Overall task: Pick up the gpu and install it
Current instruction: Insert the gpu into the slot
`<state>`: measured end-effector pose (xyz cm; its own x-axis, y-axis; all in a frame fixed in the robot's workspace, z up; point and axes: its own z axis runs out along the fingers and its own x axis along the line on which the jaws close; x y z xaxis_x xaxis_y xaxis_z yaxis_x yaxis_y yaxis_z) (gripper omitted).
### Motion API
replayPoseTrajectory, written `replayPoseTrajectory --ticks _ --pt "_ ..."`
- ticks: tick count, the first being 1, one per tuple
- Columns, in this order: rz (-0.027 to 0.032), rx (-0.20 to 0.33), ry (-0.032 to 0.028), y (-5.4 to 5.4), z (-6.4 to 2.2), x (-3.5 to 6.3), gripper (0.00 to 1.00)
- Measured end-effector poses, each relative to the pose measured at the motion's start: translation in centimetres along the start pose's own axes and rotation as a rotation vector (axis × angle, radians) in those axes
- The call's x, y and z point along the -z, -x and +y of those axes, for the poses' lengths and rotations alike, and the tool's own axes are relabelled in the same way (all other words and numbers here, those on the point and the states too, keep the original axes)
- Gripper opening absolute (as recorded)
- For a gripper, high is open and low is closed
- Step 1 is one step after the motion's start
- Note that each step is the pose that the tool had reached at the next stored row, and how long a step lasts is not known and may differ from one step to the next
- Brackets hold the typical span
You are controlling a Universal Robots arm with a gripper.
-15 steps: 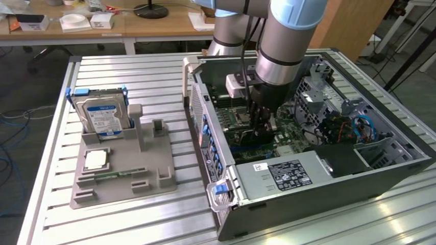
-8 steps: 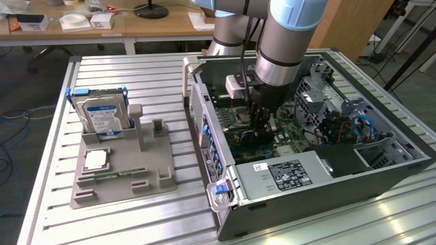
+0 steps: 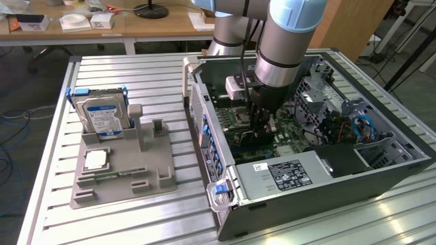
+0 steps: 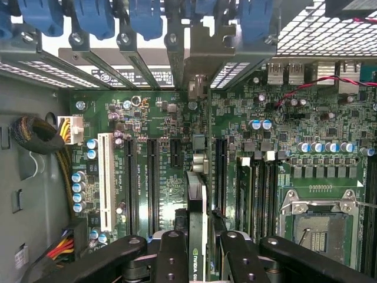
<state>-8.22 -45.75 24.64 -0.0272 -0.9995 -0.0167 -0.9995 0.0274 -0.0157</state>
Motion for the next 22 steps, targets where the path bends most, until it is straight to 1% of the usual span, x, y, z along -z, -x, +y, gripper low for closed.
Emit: replayPoseTrajectory --ticks 5,6,7,8,9,10,11,12,14,15,16,19,22 --pt "-0.0002 0.000 0.0000 0.0 0.00 -0.01 0.26" --pt "-0.0024 0.000 -0.0002 0.0 0.01 -0.07 0.27" --pt "-0.0022 0.000 -0.0007 0.0 0.01 -0.08 0.27" --pt "-0.0017 0.000 -0.0007 0.0 0.01 -0.08 0.33" --pt "-0.0005 0.000 -0.0002 0.0 0.01 -0.02 0.33" --pt "-0.0003 0.000 -0.0001 0.0 0.00 -0.01 0.51" --pt "-0.0003 0.000 -0.0001 0.0 0.00 -0.01 0.51" --pt "-0.0003 0.000 -0.0001 0.0 0.00 -0.01 0.56" --pt "-0.0003 0.000 -0.0001 0.0 0.00 -0.01 0.56" --pt "-0.0003 0.000 -0.0001 0.0 0.00 -0.01 0.63" --pt "-0.0003 0.000 -0.0001 0.0 0.00 0.00 0.63" --pt "-0.0002 0.000 0.0000 0.0 -0.01 0.62 0.63" --pt "-0.0003 0.000 -0.0002 0.0 -0.03 1.74 0.63"
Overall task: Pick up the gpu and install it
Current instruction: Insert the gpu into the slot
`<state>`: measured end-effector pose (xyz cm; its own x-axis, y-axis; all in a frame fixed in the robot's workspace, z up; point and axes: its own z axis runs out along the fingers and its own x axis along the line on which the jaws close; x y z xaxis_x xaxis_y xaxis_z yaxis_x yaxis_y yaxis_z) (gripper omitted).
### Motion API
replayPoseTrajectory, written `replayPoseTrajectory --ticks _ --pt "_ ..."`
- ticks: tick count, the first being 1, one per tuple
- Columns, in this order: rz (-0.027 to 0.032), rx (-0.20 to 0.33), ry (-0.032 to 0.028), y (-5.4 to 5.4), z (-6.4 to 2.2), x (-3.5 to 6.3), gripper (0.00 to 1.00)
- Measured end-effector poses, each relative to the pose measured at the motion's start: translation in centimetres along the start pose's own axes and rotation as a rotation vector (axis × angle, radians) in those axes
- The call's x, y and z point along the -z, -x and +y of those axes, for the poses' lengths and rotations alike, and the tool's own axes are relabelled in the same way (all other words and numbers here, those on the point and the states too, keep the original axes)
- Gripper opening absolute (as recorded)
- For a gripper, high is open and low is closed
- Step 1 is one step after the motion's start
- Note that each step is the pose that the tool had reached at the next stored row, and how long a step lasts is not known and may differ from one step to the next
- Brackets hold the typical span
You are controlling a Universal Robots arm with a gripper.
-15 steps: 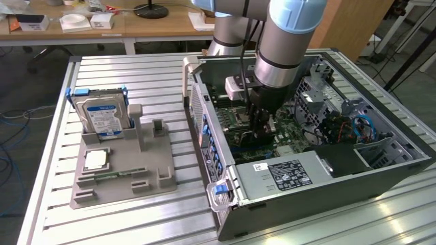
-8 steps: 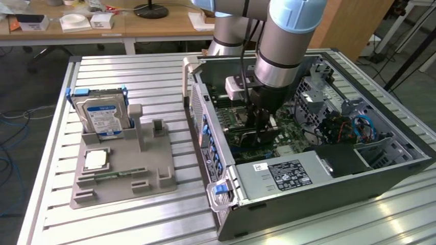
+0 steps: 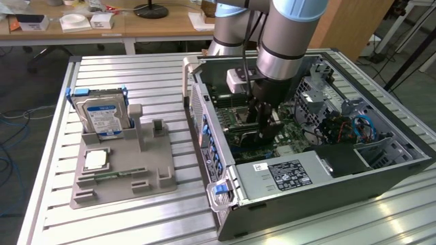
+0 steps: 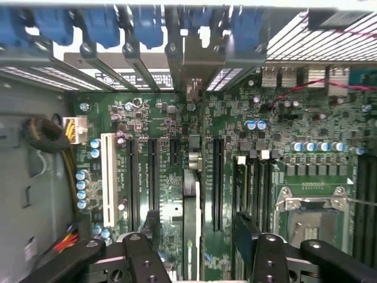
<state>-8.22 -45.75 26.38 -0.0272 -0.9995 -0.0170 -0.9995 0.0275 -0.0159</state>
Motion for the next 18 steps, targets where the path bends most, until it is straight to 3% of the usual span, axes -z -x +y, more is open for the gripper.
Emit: replayPoseTrajectory --ticks 6,10,11,12,15,18 --pt "-0.0001 0.000 -0.0001 0.0 -0.04 2.45 0.63" --pt "-0.0031 0.000 -0.0004 0.0 -0.03 2.57 0.61" --pt "-0.0031 0.000 -0.0004 0.0 -0.03 2.57 0.55" --pt "-0.0031 0.000 -0.0004 0.0 -0.03 2.58 0.55" --pt "-0.0035 0.000 -0.0004 0.0 -0.04 2.57 0.37" --pt "-0.0039 0.000 -0.0003 0.0 -0.03 2.57 0.31"
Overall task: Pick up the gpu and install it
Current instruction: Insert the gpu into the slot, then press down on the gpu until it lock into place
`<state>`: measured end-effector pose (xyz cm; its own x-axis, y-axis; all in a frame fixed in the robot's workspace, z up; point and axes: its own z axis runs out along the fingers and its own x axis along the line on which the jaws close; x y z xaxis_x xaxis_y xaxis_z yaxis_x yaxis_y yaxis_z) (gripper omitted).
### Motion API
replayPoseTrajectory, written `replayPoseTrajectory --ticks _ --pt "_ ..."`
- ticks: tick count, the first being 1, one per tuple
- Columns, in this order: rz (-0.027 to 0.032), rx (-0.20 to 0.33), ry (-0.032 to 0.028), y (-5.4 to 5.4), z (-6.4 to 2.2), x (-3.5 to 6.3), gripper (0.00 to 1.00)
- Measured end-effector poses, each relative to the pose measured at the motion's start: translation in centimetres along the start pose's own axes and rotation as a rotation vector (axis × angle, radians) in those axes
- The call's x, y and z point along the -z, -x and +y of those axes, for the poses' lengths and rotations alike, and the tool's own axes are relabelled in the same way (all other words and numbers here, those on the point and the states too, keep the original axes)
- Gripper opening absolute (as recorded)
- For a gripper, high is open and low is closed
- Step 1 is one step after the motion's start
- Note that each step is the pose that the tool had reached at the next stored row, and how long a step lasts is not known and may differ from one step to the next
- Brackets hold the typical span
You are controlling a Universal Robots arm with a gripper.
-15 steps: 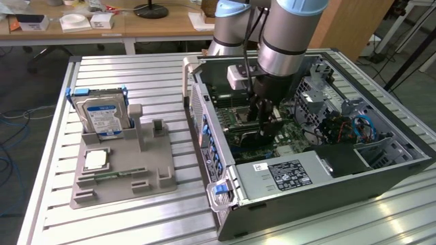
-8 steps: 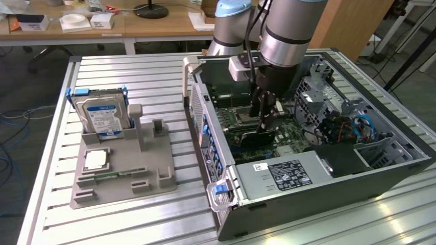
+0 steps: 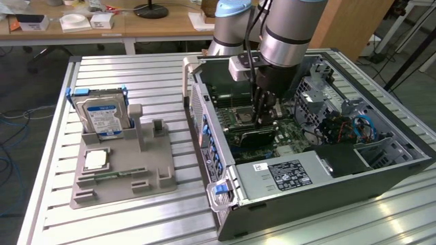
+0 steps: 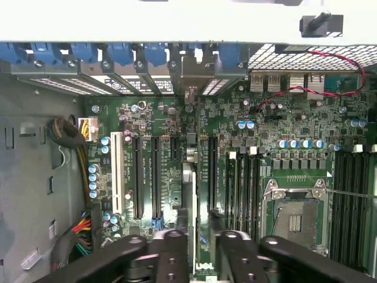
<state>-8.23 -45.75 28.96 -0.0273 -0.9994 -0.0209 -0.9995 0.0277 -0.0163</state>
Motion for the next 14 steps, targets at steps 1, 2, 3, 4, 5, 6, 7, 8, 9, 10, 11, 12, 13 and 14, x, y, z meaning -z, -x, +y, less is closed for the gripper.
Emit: replayPoseTrajectory --ticks 1,2,3,4,5,6,7,8,9,10,11,12,13,14 --pt "-0.0001 0.000 0.0000 0.00 0.00 0.00 0.25" --pt "-0.0003 0.000 0.0000 0.00 0.00 0.00 0.20" --pt "-0.0004 0.000 0.0000 0.00 0.00 0.00 0.14" --pt "-0.0005 0.000 0.0000 0.00 0.00 0.00 0.14" --pt "-0.0007 0.000 0.0000 0.00 0.00 0.00 0.11" --pt "-0.0008 0.000 0.0000 0.00 0.00 0.00 0.11" --pt "-0.0009 0.000 0.0000 0.00 0.00 0.00 0.11" --pt "-0.0010 0.000 0.0000 0.00 0.00 0.00 0.11" --pt "-0.0016 0.000 0.0000 0.00 0.00 0.00 0.11" --pt "-0.0021 0.000 0.0000 0.00 0.00 0.00 0.11" --pt "-0.0022 0.000 0.0001 0.00 0.00 0.00 0.11" --pt "-0.0023 0.000 0.0000 0.00 0.00 0.00 0.11" --pt "-0.0024 0.000 0.0001 0.00 0.00 0.00 0.11" --pt "-0.0026 0.000 0.0001 0.00 0.00 0.00 0.11"
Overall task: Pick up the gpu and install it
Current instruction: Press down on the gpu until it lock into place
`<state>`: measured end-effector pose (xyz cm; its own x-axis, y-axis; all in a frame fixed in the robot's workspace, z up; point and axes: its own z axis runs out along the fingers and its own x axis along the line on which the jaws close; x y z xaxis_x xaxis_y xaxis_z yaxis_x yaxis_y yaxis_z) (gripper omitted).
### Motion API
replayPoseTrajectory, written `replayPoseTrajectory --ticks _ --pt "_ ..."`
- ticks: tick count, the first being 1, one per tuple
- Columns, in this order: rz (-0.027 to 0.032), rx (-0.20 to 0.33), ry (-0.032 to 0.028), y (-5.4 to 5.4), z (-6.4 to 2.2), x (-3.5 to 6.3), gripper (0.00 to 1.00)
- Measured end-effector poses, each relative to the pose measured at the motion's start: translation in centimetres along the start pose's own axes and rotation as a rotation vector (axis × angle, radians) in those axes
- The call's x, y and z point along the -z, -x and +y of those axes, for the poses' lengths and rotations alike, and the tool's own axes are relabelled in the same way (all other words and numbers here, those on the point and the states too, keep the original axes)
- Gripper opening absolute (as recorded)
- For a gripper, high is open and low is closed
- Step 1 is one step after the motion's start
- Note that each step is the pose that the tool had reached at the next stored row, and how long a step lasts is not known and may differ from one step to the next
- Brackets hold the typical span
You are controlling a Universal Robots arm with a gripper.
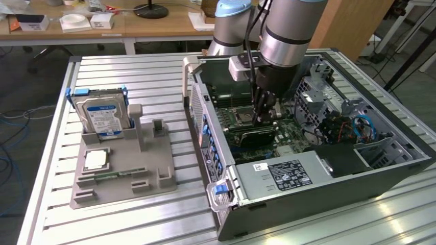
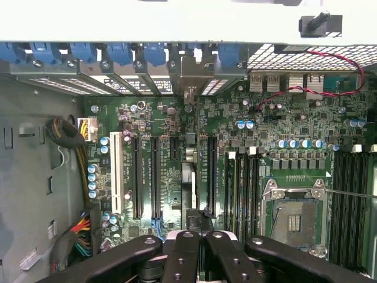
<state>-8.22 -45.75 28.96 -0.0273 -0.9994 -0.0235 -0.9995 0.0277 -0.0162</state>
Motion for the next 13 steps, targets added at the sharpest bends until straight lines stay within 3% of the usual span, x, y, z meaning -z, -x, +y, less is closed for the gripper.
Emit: replayPoseTrajectory --ticks 3,7,13 --pt "-0.0002 0.000 0.0000 0.0 0.00 0.00 0.11" --pt "0.0048 0.000 0.0001 0.0 0.01 -0.08 0.11" --pt "0.0060 0.000 0.0012 0.0 0.16 -1.07 0.11"
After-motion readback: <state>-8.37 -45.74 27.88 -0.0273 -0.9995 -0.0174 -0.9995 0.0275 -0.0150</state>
